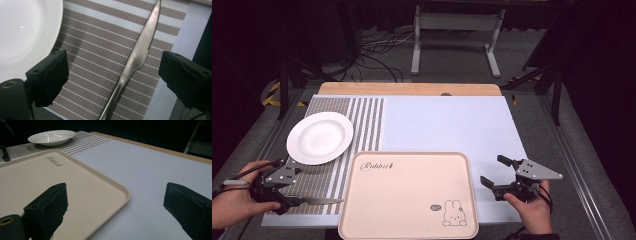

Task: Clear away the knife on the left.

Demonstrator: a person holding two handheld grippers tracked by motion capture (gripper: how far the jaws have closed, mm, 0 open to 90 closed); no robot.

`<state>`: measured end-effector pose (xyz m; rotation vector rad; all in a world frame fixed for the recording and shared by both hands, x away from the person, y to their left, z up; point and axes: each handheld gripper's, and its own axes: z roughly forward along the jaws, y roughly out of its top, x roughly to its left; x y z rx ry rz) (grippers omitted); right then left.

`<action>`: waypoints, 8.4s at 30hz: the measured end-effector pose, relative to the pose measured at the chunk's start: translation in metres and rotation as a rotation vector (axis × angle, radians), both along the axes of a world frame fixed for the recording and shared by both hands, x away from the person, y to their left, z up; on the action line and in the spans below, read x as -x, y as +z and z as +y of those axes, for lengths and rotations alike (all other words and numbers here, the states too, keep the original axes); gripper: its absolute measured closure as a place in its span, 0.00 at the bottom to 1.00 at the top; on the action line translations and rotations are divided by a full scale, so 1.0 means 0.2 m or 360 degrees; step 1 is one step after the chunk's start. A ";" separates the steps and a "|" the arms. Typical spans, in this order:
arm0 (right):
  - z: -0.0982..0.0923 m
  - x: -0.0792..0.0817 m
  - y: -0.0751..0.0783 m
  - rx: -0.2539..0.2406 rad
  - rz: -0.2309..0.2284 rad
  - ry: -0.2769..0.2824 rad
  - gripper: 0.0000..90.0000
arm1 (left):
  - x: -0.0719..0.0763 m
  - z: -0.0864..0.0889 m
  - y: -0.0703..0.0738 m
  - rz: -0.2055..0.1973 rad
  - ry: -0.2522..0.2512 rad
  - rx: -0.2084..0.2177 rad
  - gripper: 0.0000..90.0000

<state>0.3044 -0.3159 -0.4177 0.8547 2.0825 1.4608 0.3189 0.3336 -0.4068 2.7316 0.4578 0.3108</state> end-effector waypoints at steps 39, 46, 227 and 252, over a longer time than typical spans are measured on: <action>0.04 0.01 -0.02 0.0013 0.0027 0.0091 0.07 | -0.11 -0.05 -0.11 0.0356 -0.0401 -0.0575 0.66; 0.04 0.01 -0.02 -0.0059 0.0044 0.0142 0.06 | -0.12 -0.06 -0.13 0.0377 -0.0463 -0.0643 0.80; 0.03 0.01 -0.06 -0.0012 0.0111 0.0213 0.06 | -0.10 -0.87 -0.15 0.0926 0.0549 0.0082 0.88; 0.04 0.01 -0.07 0.0008 0.0131 0.0235 0.06 | -0.06 -0.92 -0.07 0.0507 0.0134 0.0153 0.25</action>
